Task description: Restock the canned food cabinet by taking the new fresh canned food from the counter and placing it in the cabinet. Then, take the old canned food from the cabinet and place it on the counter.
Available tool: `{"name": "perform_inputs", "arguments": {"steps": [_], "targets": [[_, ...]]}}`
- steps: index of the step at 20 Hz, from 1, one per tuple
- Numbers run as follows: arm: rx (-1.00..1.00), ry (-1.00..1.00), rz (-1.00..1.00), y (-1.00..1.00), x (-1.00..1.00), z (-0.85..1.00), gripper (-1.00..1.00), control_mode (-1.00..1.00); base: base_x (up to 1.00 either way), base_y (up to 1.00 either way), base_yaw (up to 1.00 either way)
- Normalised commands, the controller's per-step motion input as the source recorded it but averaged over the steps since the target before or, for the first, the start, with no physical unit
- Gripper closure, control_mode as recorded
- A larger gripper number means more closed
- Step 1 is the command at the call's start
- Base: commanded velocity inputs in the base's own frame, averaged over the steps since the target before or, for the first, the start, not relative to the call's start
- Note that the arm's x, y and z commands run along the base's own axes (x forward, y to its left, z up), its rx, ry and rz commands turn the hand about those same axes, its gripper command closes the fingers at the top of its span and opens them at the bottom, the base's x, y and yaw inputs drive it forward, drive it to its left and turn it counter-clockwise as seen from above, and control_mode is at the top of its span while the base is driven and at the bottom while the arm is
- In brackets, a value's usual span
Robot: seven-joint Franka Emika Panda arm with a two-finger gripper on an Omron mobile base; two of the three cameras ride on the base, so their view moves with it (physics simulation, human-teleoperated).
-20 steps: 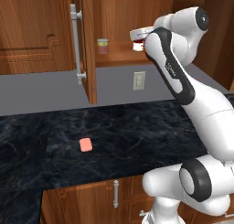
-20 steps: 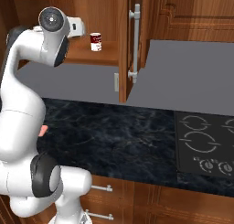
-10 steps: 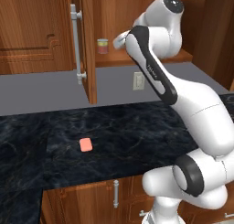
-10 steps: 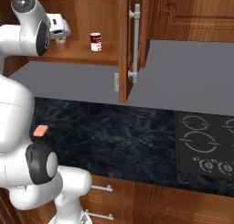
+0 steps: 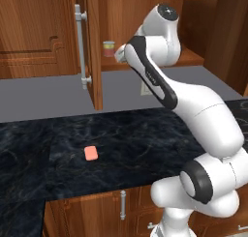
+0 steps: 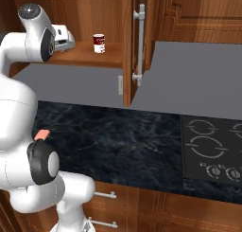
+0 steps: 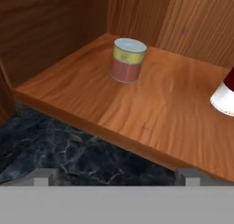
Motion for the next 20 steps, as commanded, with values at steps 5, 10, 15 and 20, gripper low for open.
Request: {"name": "perform_inputs", "arguments": {"steps": [5,10,15,20], "targets": [[0.09,0.00,-0.12,0.25,0.42,-0.03,-1.00,-1.00,0.00,0.00,0.00],[0.05,0.00,-0.12,0.30,0.48,-0.01,-1.00,-1.00,0.00,0.00,0.00],[0.00,0.00,-0.04,0.06,0.39,0.00,-1.00,-1.00,0.00,0.00,0.00],[0.00,0.00,0.00,0.00,0.35,0.00,-1.00,-1.00,0.00,0.00,0.00]]}}
